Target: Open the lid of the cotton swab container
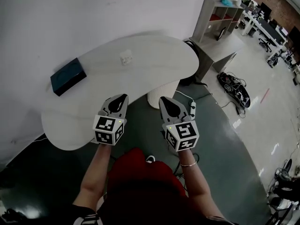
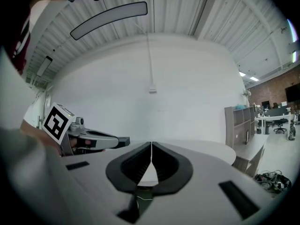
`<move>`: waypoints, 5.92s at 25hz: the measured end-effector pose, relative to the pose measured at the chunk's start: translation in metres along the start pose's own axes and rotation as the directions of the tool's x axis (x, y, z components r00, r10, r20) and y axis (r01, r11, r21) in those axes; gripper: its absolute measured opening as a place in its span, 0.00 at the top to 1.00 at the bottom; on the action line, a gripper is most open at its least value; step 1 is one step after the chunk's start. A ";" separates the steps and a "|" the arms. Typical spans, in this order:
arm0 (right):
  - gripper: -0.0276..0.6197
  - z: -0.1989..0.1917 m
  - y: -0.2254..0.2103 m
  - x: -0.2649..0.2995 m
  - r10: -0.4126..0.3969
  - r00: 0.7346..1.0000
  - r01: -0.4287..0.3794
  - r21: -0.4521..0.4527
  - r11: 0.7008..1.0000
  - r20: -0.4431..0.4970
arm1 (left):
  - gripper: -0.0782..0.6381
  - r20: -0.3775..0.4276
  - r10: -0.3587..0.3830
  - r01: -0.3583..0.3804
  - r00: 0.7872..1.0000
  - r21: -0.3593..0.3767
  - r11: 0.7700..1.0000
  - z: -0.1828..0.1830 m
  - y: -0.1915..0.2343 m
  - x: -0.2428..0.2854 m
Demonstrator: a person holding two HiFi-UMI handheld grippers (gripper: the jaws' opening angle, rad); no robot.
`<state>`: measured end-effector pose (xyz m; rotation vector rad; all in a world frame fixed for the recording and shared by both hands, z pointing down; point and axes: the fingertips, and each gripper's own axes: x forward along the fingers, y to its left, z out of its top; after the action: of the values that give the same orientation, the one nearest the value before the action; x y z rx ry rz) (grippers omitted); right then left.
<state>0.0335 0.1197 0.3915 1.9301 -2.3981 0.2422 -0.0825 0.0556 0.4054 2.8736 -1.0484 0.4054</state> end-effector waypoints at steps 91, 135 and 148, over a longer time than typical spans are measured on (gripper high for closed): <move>0.93 -0.046 -0.125 0.335 0.299 0.913 -0.288 0.081 0.954 -0.279 | 0.54 -0.342 0.068 -0.073 0.937 -0.001 0.997 -0.093 0.202 0.285; 0.93 0.036 -0.103 0.307 0.467 0.878 -0.469 0.003 0.883 -0.109 | 0.54 -0.177 -0.045 0.041 0.983 -0.028 0.999 -0.010 0.166 0.245; 0.92 0.077 -0.107 0.289 0.591 0.804 -0.595 -0.075 0.800 -0.073 | 0.55 -0.098 -0.093 0.095 0.991 0.026 0.995 0.038 0.142 0.250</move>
<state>0.0798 -0.1932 0.3653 1.0576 -2.8491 0.1845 0.0191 -0.2152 0.4298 2.8825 -0.8955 0.5527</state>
